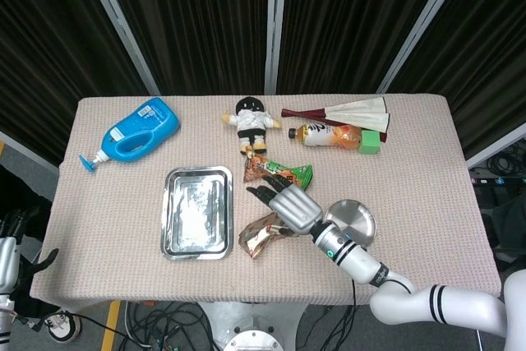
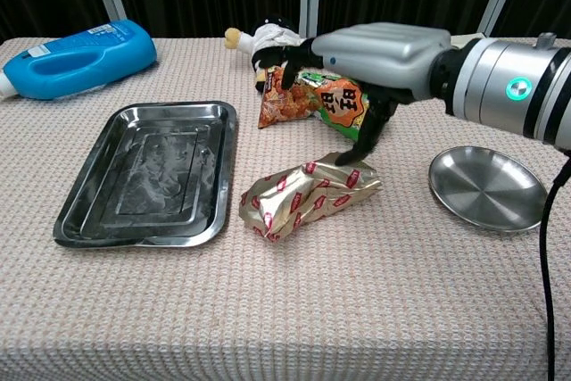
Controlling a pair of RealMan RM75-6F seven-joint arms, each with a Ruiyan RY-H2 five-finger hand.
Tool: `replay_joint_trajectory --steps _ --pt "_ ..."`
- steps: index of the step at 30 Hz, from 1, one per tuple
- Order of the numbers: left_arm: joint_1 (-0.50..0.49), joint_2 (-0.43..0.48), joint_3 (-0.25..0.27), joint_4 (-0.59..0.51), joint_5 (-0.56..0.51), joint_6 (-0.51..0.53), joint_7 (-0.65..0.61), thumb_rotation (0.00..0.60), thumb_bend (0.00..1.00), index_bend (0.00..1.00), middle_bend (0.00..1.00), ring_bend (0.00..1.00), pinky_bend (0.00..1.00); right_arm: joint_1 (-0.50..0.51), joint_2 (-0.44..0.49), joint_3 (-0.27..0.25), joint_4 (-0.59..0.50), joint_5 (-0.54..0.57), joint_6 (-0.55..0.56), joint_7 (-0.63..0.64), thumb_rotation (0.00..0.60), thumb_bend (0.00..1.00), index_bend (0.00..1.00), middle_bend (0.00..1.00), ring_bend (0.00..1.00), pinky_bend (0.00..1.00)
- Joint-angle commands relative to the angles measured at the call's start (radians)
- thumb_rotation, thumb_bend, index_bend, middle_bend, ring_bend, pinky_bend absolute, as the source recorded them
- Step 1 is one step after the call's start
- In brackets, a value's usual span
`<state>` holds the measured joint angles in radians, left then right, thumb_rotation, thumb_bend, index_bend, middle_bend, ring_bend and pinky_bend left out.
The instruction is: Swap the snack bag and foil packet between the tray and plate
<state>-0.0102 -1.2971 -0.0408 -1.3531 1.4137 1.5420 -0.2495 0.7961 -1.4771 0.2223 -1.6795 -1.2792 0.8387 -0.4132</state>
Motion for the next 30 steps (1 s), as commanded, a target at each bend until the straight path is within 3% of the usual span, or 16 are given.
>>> replay_joint_trajectory --steps 1,6,16,20,26,30 --pt "0.001 0.003 0.000 -0.004 0.007 0.002 0.003 0.600 0.20 0.16 0.20 0.08 0.20 0.001 0.019 0.055 0.011 0.042 0.059 0.005 0.600 0.00 0.03 0.17 0.03 0.10" --pt "0.004 0.007 -0.008 -0.009 0.007 0.003 0.002 0.600 0.20 0.16 0.20 0.08 0.20 0.070 -0.009 0.097 0.100 0.209 -0.013 -0.023 0.600 0.00 0.00 0.14 0.02 0.11" --pt "0.012 0.013 -0.007 0.007 0.017 -0.005 -0.037 0.600 0.20 0.16 0.20 0.08 0.20 0.231 -0.184 0.074 0.330 0.489 -0.063 -0.171 0.600 0.00 0.00 0.13 0.01 0.09" --pt "0.015 0.013 -0.007 0.015 0.020 -0.004 -0.046 0.600 0.20 0.16 0.20 0.08 0.20 0.264 -0.241 0.066 0.377 0.581 -0.025 -0.228 0.600 0.00 0.01 0.20 0.07 0.16" --pt "0.017 0.014 -0.005 0.017 0.034 0.000 -0.049 0.600 0.20 0.16 0.20 0.08 0.20 0.298 -0.306 0.048 0.438 0.710 0.037 -0.318 0.600 0.00 0.15 0.32 0.20 0.30" --pt "0.019 0.017 -0.006 0.017 0.041 0.005 -0.050 0.600 0.20 0.16 0.20 0.08 0.20 0.295 -0.342 0.047 0.479 0.689 0.084 -0.308 0.600 0.04 0.28 0.42 0.31 0.45"
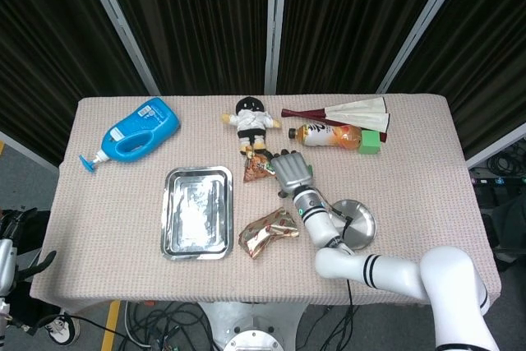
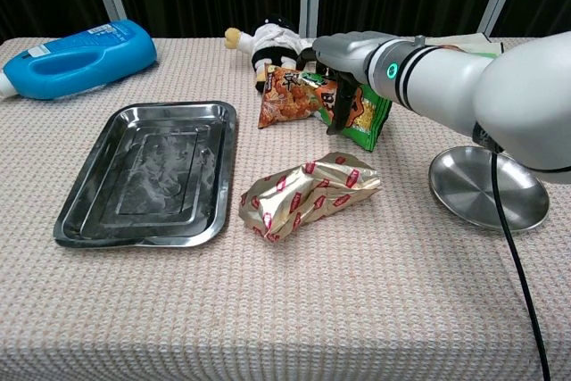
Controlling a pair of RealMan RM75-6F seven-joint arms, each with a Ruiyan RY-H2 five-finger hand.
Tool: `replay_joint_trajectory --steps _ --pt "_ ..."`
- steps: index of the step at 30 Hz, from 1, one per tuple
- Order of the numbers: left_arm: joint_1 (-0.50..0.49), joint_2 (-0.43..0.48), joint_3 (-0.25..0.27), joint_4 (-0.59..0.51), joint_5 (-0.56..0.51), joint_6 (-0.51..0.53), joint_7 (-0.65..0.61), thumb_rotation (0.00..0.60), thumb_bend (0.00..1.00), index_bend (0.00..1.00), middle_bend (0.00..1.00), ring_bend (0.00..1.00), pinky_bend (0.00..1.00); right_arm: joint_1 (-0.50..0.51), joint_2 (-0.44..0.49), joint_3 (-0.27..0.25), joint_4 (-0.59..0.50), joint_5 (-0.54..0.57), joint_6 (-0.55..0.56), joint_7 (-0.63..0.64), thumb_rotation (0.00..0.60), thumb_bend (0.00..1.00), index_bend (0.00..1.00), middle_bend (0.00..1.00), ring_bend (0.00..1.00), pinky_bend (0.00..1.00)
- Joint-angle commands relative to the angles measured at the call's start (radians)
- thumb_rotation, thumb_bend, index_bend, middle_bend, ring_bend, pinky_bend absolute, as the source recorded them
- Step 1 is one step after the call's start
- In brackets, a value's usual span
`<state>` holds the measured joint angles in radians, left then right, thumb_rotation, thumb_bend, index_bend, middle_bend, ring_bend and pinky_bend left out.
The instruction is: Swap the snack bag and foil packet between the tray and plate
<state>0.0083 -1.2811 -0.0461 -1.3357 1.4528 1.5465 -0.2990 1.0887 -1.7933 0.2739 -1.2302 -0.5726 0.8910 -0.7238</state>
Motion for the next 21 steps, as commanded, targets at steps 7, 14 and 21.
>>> replay_joint_trajectory --steps 7,14,21 --pt "-0.001 0.002 -0.001 -0.001 0.004 -0.005 0.004 0.600 0.20 0.16 0.20 0.08 0.20 -0.030 -0.053 -0.025 0.085 -0.112 0.073 0.057 0.600 0.24 0.62 0.62 0.56 0.73" --pt "-0.007 0.000 0.000 0.002 0.008 -0.018 0.007 0.600 0.20 0.16 0.20 0.08 0.20 -0.076 0.009 -0.016 0.035 -0.214 0.103 0.141 0.600 0.32 0.72 0.68 0.63 0.80" --pt "-0.009 0.008 0.000 -0.020 0.020 -0.013 0.023 0.600 0.20 0.16 0.20 0.08 0.20 -0.152 0.187 -0.010 -0.186 -0.344 0.205 0.193 0.600 0.31 0.73 0.68 0.63 0.80"
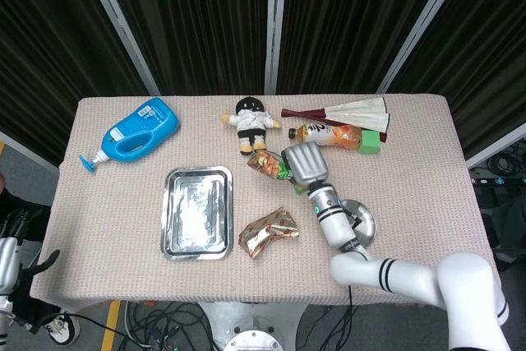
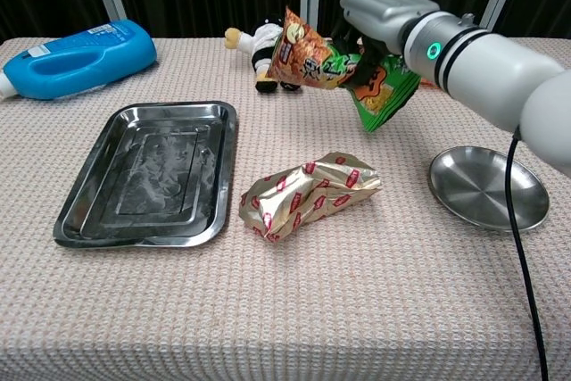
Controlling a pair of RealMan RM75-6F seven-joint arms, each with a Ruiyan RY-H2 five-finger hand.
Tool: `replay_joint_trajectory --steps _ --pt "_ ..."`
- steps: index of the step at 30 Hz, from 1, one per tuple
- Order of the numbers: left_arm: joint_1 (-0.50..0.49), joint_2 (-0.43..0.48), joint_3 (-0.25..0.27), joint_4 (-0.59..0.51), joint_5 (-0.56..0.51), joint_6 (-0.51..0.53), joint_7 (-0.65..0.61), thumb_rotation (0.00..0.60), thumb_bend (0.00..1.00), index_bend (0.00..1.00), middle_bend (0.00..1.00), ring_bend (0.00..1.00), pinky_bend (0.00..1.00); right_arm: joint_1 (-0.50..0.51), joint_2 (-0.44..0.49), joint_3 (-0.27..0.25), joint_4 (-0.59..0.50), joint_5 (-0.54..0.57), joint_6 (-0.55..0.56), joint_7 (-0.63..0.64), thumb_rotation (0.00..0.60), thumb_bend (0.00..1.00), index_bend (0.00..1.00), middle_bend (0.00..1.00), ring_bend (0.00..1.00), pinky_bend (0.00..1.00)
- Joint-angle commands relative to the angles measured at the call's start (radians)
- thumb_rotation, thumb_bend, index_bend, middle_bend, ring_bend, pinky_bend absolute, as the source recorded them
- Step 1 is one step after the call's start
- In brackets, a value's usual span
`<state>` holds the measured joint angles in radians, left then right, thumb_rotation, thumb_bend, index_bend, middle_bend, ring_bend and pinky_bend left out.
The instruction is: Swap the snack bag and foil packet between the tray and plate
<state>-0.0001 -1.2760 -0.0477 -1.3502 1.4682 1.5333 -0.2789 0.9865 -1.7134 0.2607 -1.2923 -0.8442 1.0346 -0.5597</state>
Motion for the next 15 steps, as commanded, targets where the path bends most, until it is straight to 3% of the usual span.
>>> replay_joint_trajectory --steps 1,8,15 --pt "-0.002 0.003 0.003 -0.009 0.008 0.001 0.007 0.600 0.20 0.16 0.20 0.08 0.20 -0.064 0.142 0.001 -0.164 -0.086 0.071 0.034 0.600 0.31 0.73 0.68 0.63 0.80" --pt "-0.021 0.002 -0.001 -0.049 0.025 -0.005 0.051 0.600 0.20 0.16 0.20 0.08 0.20 -0.203 0.430 -0.077 -0.438 -0.182 0.105 0.080 0.600 0.30 0.73 0.68 0.63 0.80" --pt "-0.041 -0.006 -0.001 -0.077 0.050 -0.007 0.087 0.600 0.20 0.16 0.20 0.08 0.20 -0.303 0.545 -0.196 -0.471 -0.291 0.061 0.183 0.600 0.29 0.73 0.68 0.63 0.80"
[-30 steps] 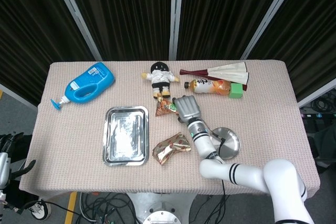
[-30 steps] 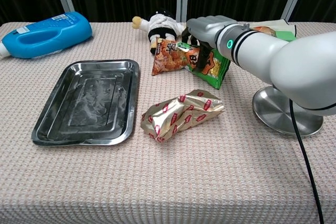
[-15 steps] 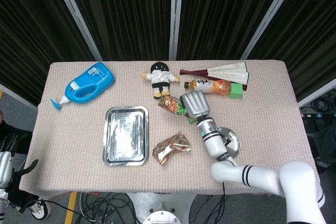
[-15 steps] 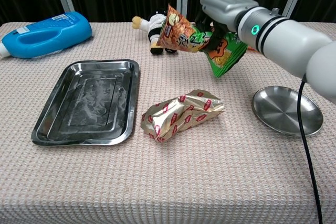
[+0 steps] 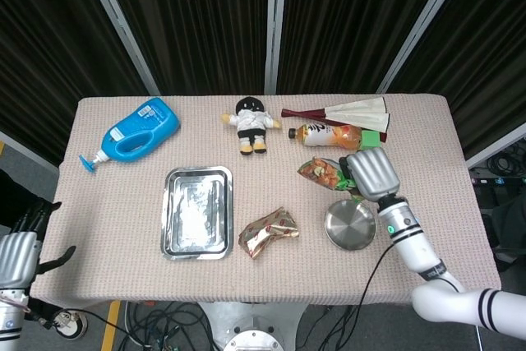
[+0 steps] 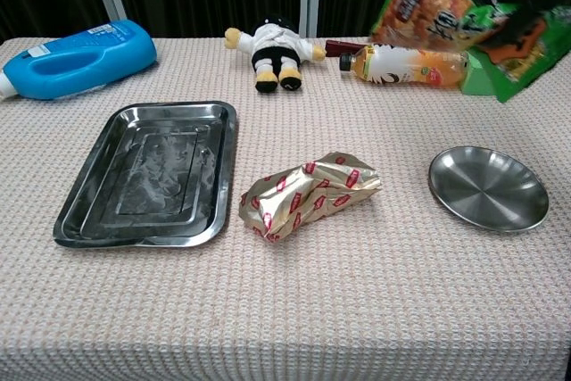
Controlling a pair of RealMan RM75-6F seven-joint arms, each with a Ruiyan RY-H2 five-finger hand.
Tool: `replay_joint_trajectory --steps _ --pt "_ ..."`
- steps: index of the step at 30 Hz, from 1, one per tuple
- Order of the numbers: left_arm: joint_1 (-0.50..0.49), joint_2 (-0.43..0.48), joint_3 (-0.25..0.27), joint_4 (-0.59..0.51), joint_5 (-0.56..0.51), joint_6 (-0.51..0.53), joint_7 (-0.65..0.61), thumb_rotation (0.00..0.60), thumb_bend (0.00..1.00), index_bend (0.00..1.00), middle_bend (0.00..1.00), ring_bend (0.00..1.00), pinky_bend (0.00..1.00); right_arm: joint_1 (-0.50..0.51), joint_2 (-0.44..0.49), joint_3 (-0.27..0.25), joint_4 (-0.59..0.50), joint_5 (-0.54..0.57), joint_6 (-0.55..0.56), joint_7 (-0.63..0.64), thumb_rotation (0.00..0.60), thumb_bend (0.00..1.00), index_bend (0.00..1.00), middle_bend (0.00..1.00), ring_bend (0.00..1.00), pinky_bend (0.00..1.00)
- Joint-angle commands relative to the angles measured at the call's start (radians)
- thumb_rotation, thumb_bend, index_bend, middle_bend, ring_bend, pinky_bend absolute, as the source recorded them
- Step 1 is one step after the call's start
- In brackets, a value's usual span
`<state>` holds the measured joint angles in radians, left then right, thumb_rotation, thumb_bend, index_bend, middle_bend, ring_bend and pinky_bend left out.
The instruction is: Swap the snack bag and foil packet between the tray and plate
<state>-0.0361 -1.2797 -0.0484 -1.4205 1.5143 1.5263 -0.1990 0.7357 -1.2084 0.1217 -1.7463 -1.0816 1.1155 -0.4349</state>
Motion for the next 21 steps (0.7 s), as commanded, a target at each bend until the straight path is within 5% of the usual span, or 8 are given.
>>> replay_joint_trajectory --steps 1,15,17,21 --pt "-0.007 -0.003 0.000 -0.009 0.005 -0.001 0.009 0.600 0.20 0.16 0.20 0.08 0.20 -0.060 0.044 -0.069 -0.012 -0.065 -0.029 0.072 0.600 0.29 0.73 0.68 0.63 0.80" --pt "-0.007 0.003 0.006 -0.010 -0.004 -0.007 0.013 0.600 0.20 0.16 0.20 0.08 0.20 -0.101 -0.041 -0.116 0.103 -0.123 -0.121 0.147 0.600 0.24 0.68 0.63 0.61 0.75" --pt "-0.007 0.003 0.007 -0.008 -0.004 -0.007 0.011 0.600 0.20 0.16 0.20 0.08 0.20 -0.099 -0.047 -0.114 0.111 -0.113 -0.145 0.156 0.600 0.18 0.61 0.58 0.55 0.69" --pt "-0.006 0.004 0.008 -0.008 -0.004 -0.006 0.008 0.600 0.20 0.16 0.20 0.08 0.20 -0.093 -0.043 -0.111 0.120 -0.115 -0.183 0.183 0.600 0.05 0.32 0.37 0.29 0.42"
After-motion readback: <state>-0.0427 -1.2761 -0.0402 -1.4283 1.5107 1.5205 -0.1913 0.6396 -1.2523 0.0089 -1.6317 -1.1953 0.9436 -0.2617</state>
